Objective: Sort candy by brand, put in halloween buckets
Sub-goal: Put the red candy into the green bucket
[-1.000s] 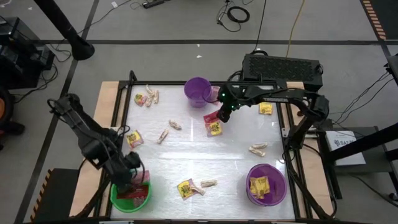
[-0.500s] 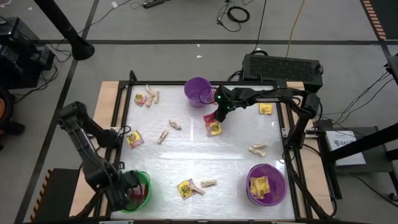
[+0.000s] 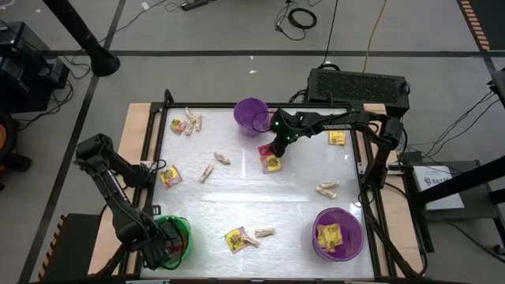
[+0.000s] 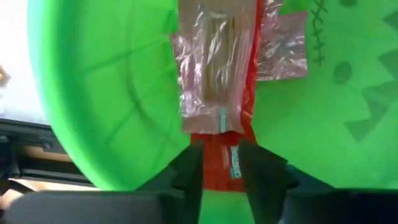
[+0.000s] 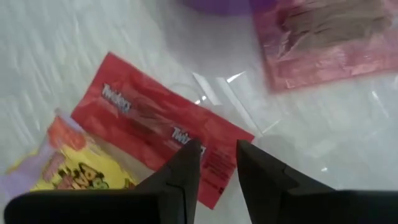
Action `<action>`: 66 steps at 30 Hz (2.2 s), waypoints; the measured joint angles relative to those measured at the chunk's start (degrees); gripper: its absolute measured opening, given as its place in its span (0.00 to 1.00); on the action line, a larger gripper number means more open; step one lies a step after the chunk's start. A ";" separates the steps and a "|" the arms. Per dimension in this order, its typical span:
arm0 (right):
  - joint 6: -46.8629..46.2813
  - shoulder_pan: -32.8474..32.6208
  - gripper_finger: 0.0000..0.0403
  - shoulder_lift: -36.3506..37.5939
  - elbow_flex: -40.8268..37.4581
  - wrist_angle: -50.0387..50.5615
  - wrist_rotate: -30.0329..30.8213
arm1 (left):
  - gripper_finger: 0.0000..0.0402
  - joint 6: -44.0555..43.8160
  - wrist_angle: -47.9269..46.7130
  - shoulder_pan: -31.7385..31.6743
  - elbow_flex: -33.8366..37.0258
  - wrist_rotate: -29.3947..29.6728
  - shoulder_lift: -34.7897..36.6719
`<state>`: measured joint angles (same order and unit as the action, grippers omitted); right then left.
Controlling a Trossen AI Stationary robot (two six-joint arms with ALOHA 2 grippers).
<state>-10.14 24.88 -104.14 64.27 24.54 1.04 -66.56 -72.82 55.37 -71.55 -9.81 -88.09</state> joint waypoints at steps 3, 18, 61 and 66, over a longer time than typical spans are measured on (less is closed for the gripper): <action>3.09 -0.18 0.24 0.00 0.00 0.21 -0.56 | 0.36 1.32 -2.24 -0.75 -1.58 -1.20 0.00; 13.74 -2.09 0.24 -0.83 -1.23 -1.72 -2.33 | 0.45 17.99 -12.08 -8.04 -10.41 4.74 0.04; -26.00 -15.72 0.00 22.88 -9.51 -10.26 8.75 | 0.45 63.86 33.13 -55.41 12.79 24.92 35.71; -32.41 -23.64 0.00 21.52 -6.14 -10.40 17.03 | 0.45 58.11 46.11 -59.03 22.50 10.47 36.29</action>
<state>-42.55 1.24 -82.62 58.13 14.13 18.07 -8.45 -26.71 -3.67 -49.06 0.66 -51.80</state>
